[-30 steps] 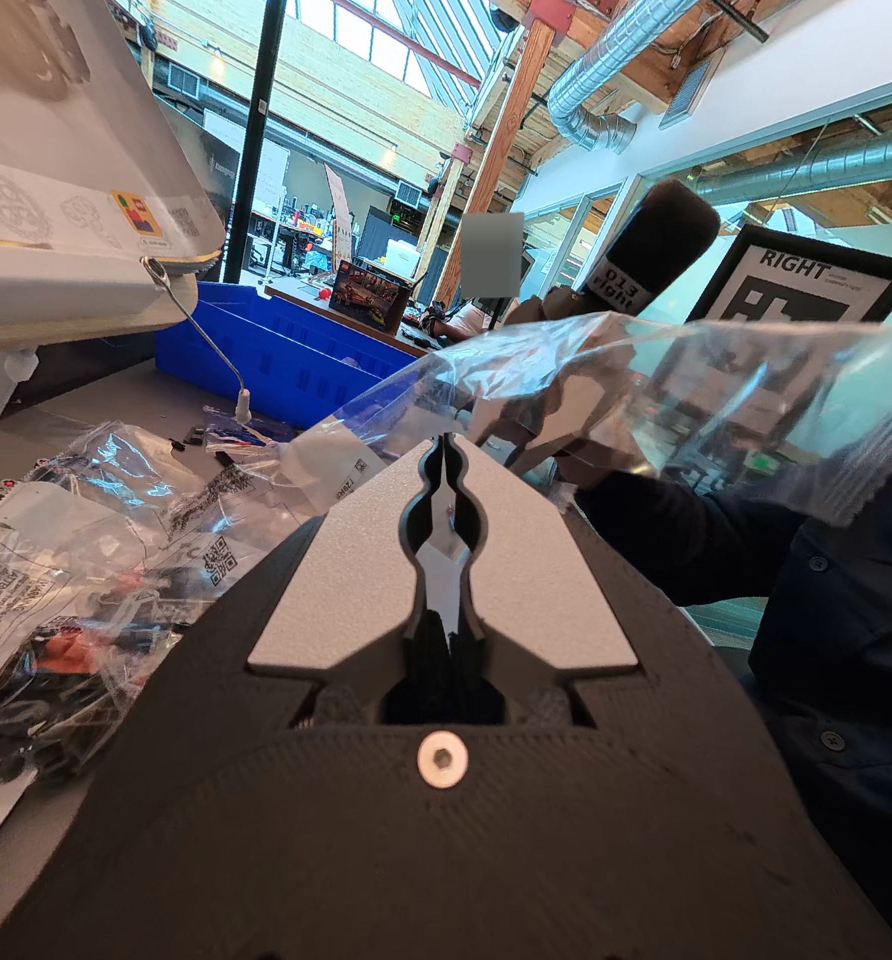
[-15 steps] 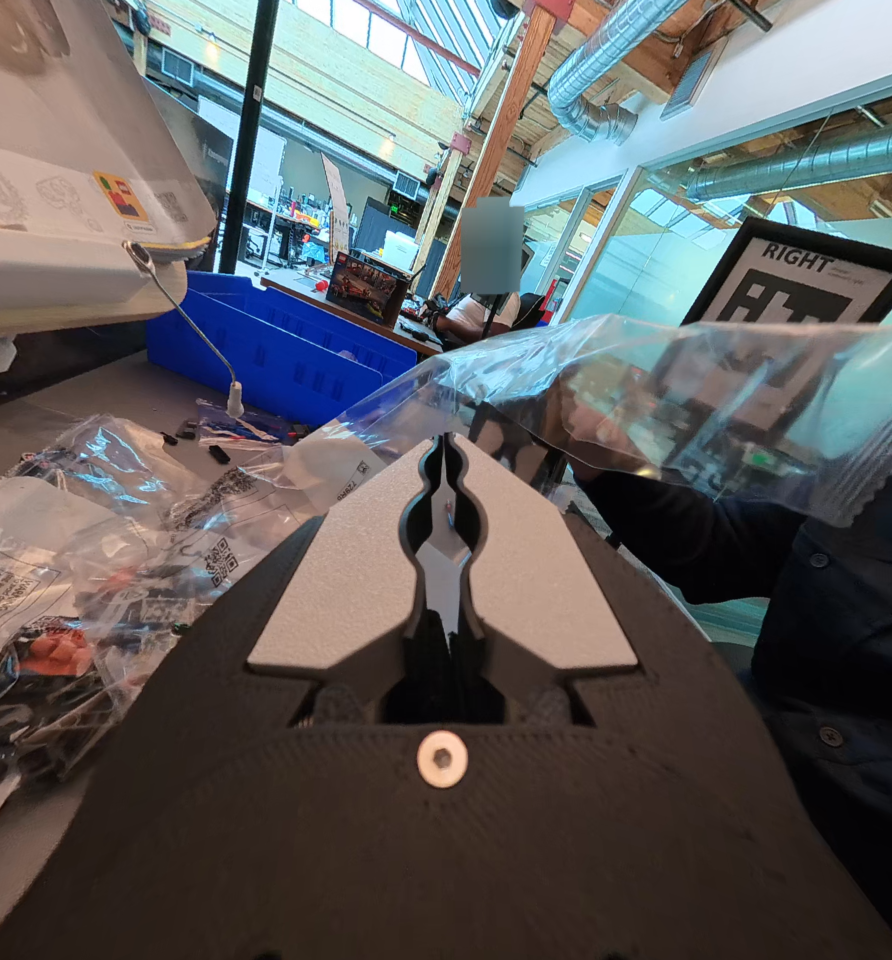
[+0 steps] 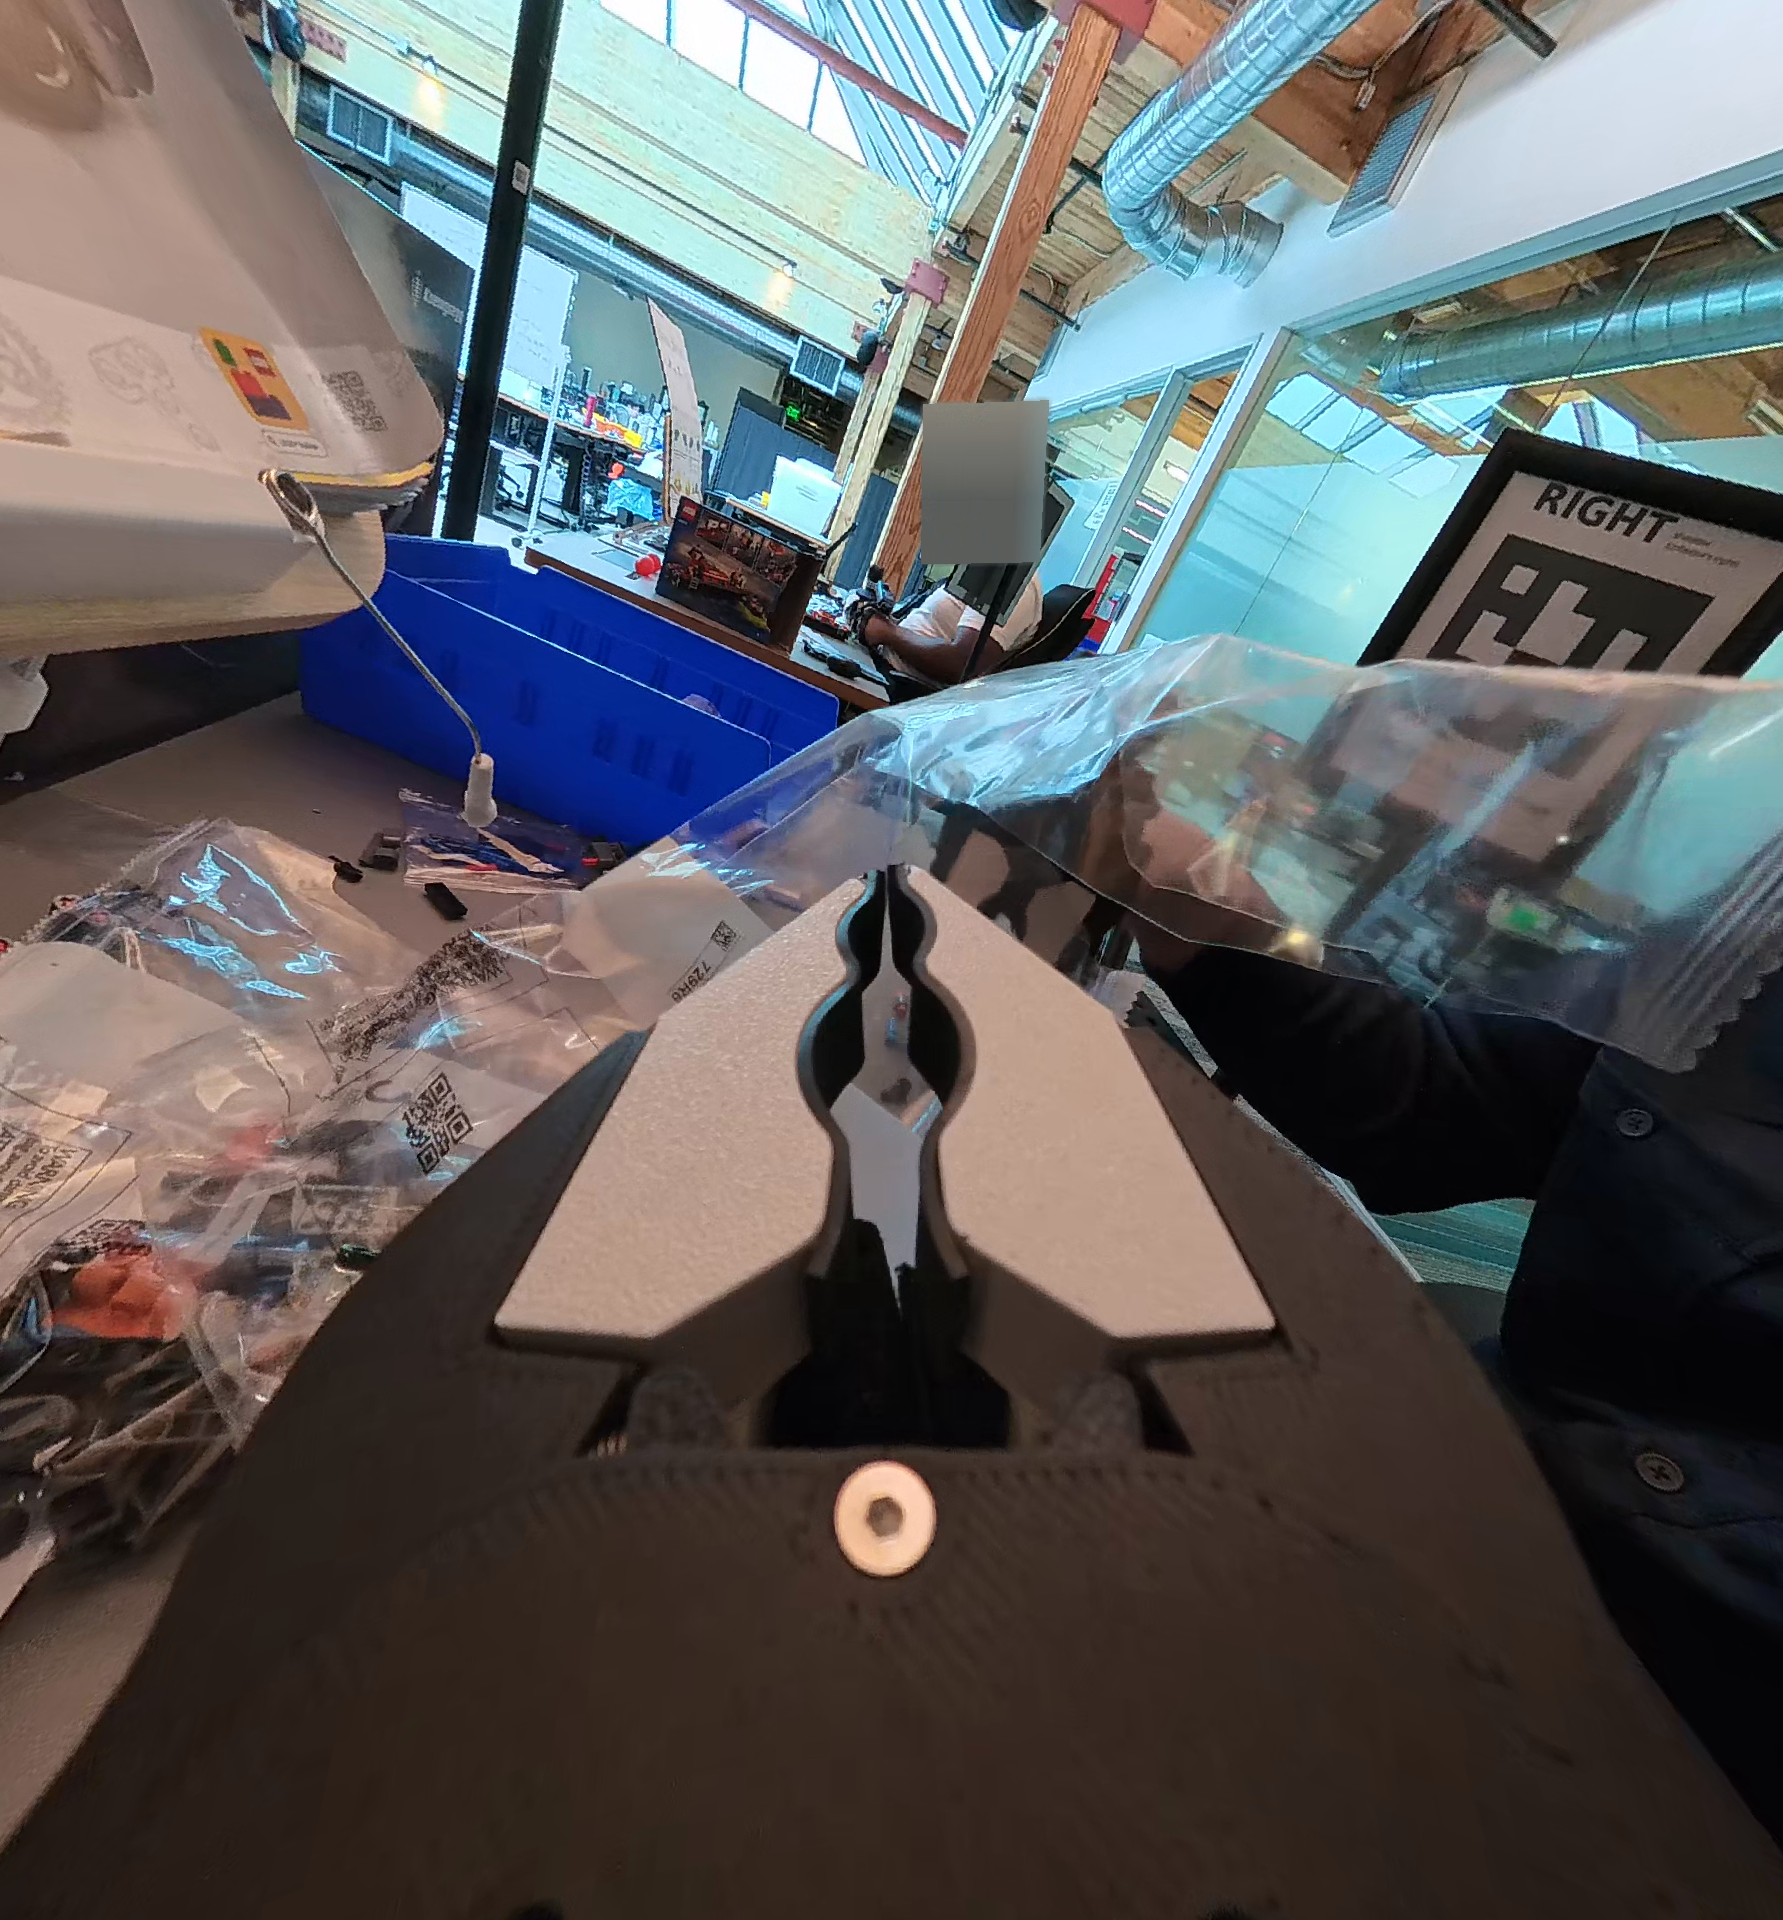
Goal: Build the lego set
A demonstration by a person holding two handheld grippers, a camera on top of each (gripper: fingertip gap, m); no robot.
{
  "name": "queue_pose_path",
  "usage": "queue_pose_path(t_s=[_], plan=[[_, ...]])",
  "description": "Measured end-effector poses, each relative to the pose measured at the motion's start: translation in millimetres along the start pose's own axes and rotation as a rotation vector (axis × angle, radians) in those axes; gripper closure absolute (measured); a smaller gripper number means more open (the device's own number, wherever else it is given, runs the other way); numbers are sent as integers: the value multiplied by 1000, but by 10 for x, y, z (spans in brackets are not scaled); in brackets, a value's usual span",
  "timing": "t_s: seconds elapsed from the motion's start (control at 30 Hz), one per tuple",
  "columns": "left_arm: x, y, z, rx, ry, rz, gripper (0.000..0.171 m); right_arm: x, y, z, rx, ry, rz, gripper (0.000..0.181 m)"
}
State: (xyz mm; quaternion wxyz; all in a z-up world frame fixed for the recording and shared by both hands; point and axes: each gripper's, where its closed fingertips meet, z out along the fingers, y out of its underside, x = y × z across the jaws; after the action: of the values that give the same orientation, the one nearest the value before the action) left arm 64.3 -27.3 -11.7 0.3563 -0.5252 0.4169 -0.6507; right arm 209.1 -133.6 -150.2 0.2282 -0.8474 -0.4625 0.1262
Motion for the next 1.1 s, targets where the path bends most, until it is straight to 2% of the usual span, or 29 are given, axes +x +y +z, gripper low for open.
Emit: queue_pose_path(t_s=[0.17, 0.23, 0.4, 0.5, 0.67, 0.73, 0.77, 0.83, 0.97, 1.03, 1.1], plan=[[5, -17, -10, 4, -1, 2, 171, 9, 86, 171, -70, -14, 3, 167], [11, -11, -3, 1, 1, 3, 171, 23, 153, 236, -110, -8, 1, 173], [10, -17, -8, 4, -1, 4, 171, 20, -4, 166, -46, 0, -21, 174], [7, -10, -1, 0, 0, 3, 171, -88, -352, -22, 80, -20, -73, 174], [7, 12, 19, -8, 1, 2, 171, -143, -1188, -369, 327, 46, -187, 174], [9, 19, 27, -12, 2, 2, 171, -68, -1392, -344, 342, 97, -192, 172], [9, 23, 30, -15, 2, 3, 171, 0, -1402, -283, 297, 133, -189, 165], [14, 18, 25, -14, 4, 4, 171, 67, -1364, -197, 229, 178, -206, 163], [1, -3, 5, -7, 1, 4, 171, 90, -1201, -325, 275, 164, -160, 165], [-5, 5, 12, -8, 3, 1, 171, 165, -954, -388, 258, 148, -96, 166], [-4, 23, 29, -15, 4, -1, 171, 245, -568, -368, 163, 134, -34, 165]])
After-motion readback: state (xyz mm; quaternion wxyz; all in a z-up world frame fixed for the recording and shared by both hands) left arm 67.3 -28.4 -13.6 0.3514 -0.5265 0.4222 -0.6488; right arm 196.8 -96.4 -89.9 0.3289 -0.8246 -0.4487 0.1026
